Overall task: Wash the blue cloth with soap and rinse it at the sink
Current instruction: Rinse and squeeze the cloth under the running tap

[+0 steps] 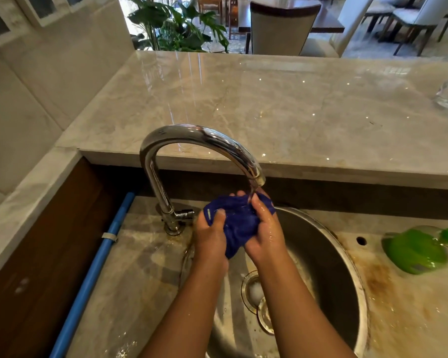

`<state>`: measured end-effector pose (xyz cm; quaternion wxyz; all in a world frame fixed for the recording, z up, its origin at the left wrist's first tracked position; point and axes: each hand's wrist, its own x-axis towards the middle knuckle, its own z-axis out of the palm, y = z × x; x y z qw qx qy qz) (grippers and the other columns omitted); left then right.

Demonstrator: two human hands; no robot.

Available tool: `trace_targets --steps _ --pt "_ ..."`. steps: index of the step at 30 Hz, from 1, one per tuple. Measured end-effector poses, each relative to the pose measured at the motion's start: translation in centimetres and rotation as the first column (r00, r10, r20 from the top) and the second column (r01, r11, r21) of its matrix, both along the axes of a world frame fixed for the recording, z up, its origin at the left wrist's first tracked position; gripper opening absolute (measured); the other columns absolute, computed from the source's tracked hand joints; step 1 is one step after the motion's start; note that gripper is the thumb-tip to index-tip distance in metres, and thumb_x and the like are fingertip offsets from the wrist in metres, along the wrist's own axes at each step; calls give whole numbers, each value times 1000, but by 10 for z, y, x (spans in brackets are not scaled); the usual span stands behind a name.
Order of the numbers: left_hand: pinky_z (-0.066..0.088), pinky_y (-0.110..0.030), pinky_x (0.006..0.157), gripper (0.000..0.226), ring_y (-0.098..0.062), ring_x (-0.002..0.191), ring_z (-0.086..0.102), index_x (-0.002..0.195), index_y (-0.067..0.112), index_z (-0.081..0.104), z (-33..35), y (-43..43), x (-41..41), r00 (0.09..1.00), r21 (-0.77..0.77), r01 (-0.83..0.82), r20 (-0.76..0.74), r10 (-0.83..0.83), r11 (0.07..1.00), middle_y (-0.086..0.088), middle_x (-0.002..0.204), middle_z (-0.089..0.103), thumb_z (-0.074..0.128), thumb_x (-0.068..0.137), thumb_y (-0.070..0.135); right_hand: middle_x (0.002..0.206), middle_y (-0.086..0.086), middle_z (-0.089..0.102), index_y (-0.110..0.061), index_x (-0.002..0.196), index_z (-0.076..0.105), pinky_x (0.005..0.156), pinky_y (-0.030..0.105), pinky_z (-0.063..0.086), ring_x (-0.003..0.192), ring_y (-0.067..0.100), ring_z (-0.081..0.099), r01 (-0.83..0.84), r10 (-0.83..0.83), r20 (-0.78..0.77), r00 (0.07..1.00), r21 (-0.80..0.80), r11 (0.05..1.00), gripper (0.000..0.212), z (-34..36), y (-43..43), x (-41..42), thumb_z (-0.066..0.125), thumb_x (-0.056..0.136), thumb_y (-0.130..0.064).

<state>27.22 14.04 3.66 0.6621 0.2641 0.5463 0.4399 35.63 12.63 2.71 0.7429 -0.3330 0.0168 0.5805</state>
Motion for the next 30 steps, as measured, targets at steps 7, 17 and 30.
trace_targets --steps 7,17,30 --pt "52 -29 70 13 -20 88 67 110 22 60 10 8 20 999 51 36 -26 -34 998 -8 103 68 53 100 26 95 10 72 -12 109 66 83 39 59 88 25 71 109 -49 484 874 -98 989 34 14 -5 -24 70 81 -30" --pt "51 -27 65 25 -19 81 68 105 9 63 14 -4 31 979 16 75 -190 -71 997 -12 95 69 52 100 30 57 1 58 -15 70 57 51 23 50 53 13 58 230 3 649 761 -274 934 26 18 -1 -13 60 96 -16" --pt "43 -15 45 22 -8 53 55 79 13 61 12 -5 19 950 99 133 -297 -99 986 0 65 59 50 98 15 61 4 56 -13 70 57 58 31 47 56 16 55 168 27 458 889 -379 910 25 17 3 -20 55 95 -11"
